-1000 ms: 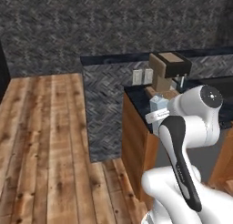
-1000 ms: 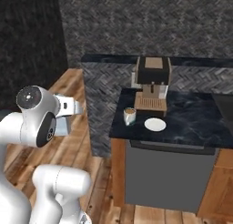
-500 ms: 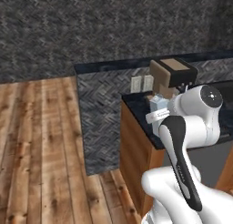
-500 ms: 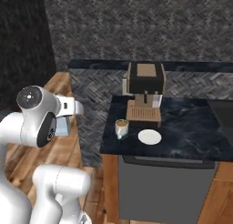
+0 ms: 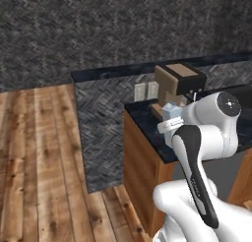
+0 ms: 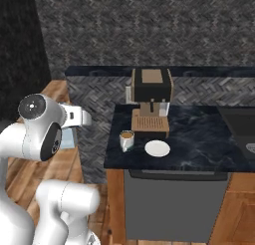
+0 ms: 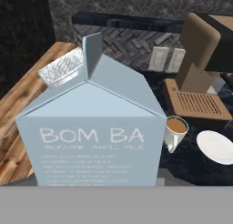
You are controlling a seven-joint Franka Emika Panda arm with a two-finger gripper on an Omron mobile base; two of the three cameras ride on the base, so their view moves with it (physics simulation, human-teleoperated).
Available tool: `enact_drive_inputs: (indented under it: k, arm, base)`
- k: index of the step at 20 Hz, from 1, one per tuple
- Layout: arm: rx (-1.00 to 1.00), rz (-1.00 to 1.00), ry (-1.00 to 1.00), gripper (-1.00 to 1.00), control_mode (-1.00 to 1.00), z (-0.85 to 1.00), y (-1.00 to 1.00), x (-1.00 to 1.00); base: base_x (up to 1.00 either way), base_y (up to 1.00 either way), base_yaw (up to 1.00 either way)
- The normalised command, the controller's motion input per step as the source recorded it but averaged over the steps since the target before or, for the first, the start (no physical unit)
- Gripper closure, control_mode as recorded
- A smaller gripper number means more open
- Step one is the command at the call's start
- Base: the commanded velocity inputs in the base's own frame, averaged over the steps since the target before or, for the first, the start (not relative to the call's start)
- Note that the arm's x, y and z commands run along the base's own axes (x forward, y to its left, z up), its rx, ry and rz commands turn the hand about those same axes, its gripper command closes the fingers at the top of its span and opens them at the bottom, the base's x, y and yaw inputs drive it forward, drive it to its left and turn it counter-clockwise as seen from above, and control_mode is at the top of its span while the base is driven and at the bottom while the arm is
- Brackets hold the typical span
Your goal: Take a sugar cube from the saucer and place it inside the coffee. Then, grab milk from the fridge and place it next to the coffee on the counter to sweeten the coffee.
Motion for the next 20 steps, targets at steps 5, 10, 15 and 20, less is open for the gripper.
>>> enact_drive_inputs:
  k: [5, 10, 15, 20]
  arm:
    - [0.0, 0.0, 0.0, 1.0, 1.0, 0.0, 0.0, 0.0]
    - [0.0, 0.0, 0.0, 1.0, 1.0, 0.0, 0.0, 0.0]
    - [0.0, 0.0, 0.0, 1.0, -1.0, -0.01, -0.03, 0.25]
    - [0.03, 0.09, -0.03, 1.0, -1.0, -0.1, -0.44, 0.22]
  base:
    - [0.32, -0.19, -0.08]
    - [0.39, -0.15, -0.01]
    - [0.08, -0.02, 0.0]
    - [0.0, 0.0, 0.0]
